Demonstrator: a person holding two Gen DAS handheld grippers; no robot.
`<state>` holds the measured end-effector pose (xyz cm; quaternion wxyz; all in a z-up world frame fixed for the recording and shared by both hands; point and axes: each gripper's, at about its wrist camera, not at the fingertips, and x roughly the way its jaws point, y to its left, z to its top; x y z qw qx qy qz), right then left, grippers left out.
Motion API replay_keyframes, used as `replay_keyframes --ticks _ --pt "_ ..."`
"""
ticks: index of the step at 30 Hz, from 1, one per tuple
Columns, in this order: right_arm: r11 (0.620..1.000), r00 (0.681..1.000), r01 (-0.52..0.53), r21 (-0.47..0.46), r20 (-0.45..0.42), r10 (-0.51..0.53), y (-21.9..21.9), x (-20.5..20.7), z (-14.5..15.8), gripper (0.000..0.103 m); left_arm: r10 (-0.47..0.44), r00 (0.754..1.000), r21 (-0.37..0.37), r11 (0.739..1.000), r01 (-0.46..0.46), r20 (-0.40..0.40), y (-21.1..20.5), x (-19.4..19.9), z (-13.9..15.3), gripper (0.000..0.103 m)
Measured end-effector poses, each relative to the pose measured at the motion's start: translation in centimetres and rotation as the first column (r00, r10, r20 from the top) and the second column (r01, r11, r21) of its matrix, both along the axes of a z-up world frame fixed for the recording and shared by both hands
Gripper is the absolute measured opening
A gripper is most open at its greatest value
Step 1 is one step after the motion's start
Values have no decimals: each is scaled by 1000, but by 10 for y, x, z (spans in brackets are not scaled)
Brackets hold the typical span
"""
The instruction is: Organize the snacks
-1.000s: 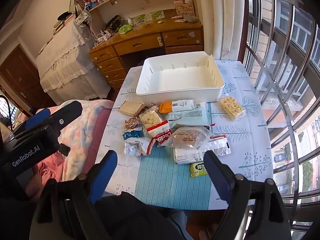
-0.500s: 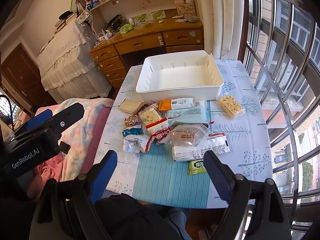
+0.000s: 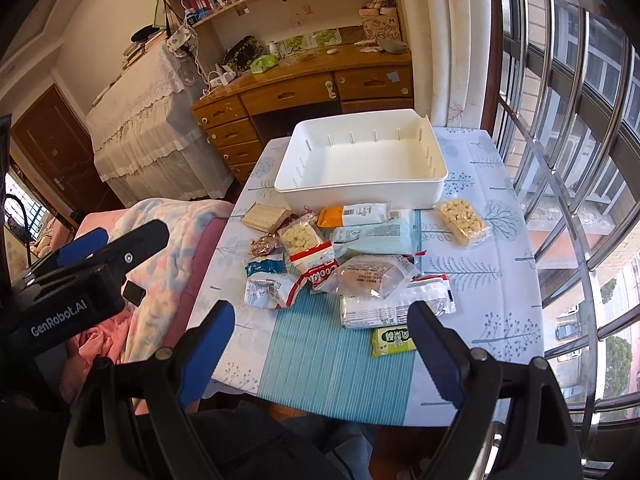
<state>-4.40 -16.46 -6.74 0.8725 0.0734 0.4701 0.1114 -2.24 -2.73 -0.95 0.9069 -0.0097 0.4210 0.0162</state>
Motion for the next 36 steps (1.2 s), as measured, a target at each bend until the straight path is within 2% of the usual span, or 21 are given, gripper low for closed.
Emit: replay_keyframes --ticks 11,22,32,36 --pt "999 998 11 42 -59 -8 -19 8 -19 88 59 995 0 998 -59 -84 -1 -5 -20 100" --pt "996 976 77 38 -209 -67 -23 18 -50 88 104 977 -10 994 -108 -186 15 9 -47 100" --pt "976 923 215 -25 -320 -212 -26 32 -69 88 94 944 -28 994 -108 -316 42 51 -76 100" --pt "961 882 274 -39 -388 -267 -27 36 -82 88 83 920 -61 992 -115 -383 56 74 -94 100"
